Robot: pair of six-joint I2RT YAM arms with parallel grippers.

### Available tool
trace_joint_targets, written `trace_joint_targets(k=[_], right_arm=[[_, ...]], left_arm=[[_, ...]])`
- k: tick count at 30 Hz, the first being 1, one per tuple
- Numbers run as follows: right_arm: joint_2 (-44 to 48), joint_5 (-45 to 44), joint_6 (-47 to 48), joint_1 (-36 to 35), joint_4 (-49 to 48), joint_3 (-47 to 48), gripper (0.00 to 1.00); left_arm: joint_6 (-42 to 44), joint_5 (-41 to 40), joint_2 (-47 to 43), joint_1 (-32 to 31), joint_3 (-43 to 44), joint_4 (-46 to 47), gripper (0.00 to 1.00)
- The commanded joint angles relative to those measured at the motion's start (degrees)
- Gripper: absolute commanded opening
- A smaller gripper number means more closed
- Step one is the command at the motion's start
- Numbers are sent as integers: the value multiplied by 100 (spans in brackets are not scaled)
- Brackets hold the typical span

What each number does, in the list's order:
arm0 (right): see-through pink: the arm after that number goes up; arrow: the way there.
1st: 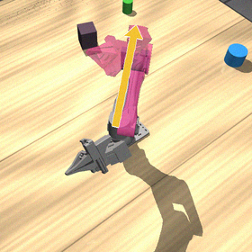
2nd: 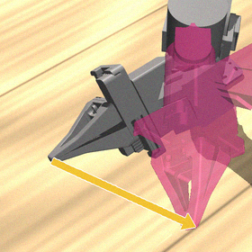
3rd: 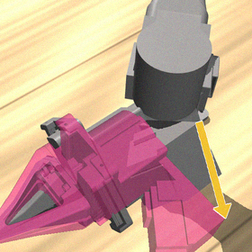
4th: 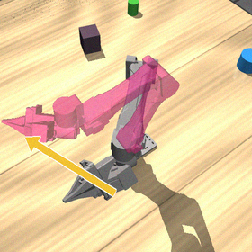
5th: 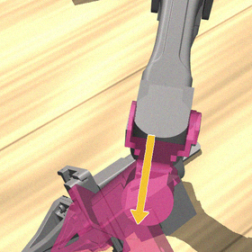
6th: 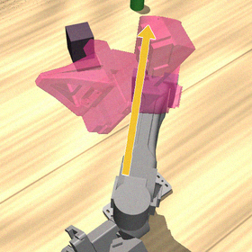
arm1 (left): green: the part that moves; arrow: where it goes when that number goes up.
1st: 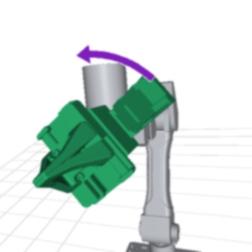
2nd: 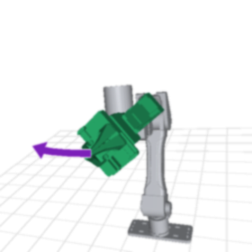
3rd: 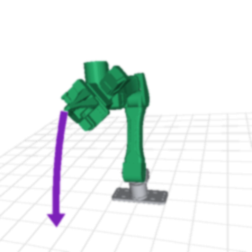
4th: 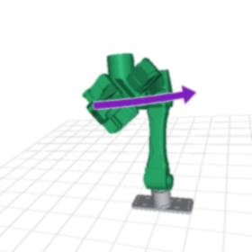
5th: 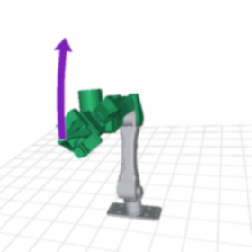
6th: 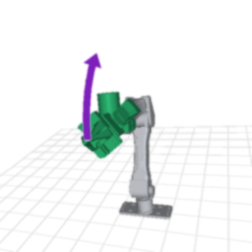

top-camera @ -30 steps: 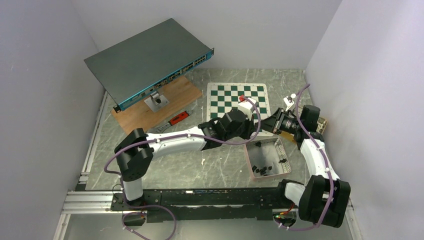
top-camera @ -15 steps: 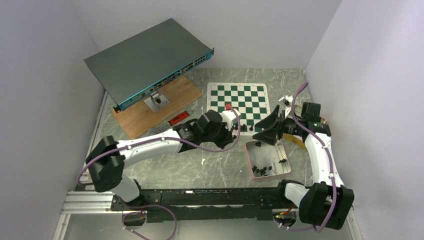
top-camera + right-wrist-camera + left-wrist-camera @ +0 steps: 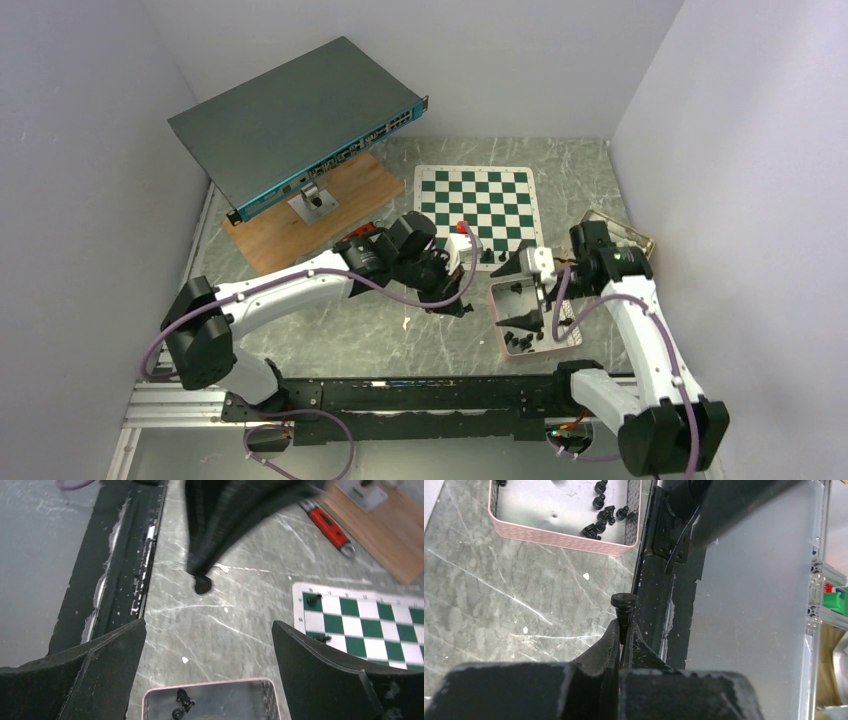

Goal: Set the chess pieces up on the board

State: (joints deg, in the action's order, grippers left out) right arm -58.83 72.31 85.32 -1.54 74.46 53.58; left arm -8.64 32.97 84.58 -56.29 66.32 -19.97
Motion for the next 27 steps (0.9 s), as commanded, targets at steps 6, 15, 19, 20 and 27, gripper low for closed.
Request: trace_joint_targets(k=[6, 15, 19, 20, 27], right_arm=[[247, -83, 863, -689, -458, -575, 91], [202, -334, 252, -969, -953, -663, 71], [179, -413, 92, -1010, -1084, -677, 53], [161, -438, 76, -1026, -1097, -682, 50], [135, -440, -39, -1085, -1142, -663, 41]], left_arm=[[-4, 675, 561, 65, 712, -63, 0], [-201, 879, 1013, 70, 1025, 52, 0], [-263, 908, 1027, 74, 985, 164, 0], [-281, 914, 1019, 75, 970, 195, 0], [-326, 915, 1043, 72, 949, 264, 0]])
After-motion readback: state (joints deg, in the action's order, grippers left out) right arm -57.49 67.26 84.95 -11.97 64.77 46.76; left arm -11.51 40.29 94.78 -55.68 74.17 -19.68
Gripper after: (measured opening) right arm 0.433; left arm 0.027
